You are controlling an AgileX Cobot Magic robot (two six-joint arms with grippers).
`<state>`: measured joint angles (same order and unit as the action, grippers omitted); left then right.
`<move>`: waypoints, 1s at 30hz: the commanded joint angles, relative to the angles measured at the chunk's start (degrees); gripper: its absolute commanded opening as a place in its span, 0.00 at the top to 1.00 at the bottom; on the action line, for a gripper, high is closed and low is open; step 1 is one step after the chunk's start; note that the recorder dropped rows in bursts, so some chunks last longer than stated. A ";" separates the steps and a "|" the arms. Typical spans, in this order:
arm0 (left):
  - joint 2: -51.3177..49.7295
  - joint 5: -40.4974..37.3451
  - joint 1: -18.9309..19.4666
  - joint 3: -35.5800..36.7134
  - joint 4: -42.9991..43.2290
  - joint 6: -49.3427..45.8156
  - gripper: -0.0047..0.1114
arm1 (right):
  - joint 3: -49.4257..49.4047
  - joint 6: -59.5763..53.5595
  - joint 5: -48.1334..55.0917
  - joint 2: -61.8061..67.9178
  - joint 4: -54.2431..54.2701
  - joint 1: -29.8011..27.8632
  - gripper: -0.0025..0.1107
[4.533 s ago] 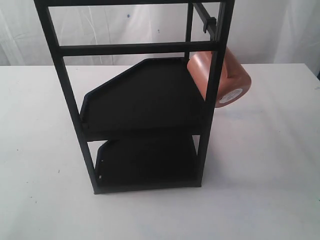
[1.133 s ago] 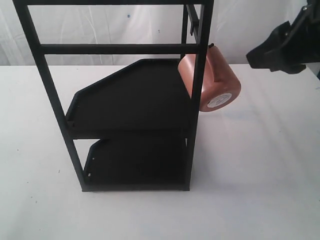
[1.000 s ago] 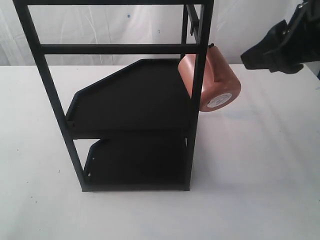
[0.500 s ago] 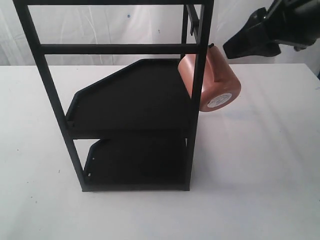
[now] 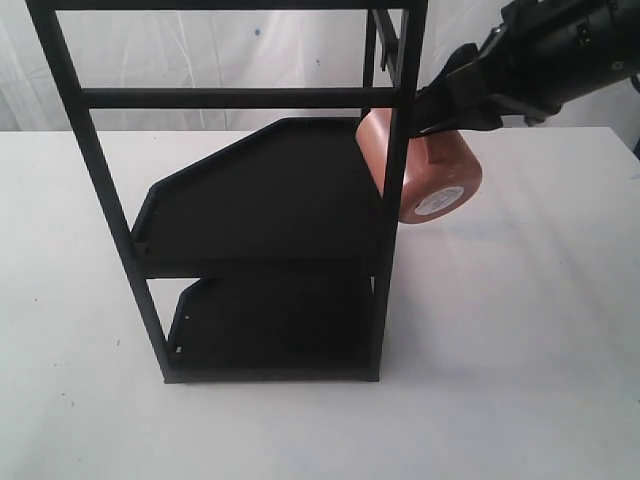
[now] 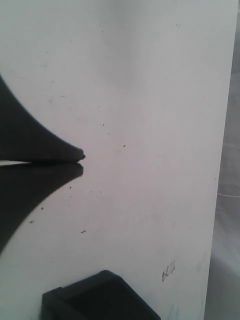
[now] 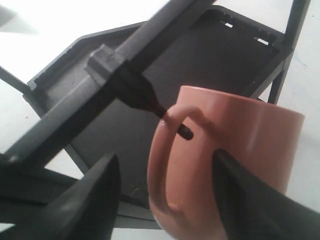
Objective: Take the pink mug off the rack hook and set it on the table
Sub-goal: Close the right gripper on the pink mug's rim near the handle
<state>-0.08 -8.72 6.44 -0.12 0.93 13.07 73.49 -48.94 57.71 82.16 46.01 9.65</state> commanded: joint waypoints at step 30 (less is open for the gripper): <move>0.08 0.18 -0.32 0.12 -0.47 -0.01 0.96 | -0.95 -1.92 -1.21 0.33 0.88 -0.53 0.89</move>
<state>-0.08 -8.72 6.44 -0.12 0.93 13.07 72.75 -49.68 56.91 82.42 46.53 9.65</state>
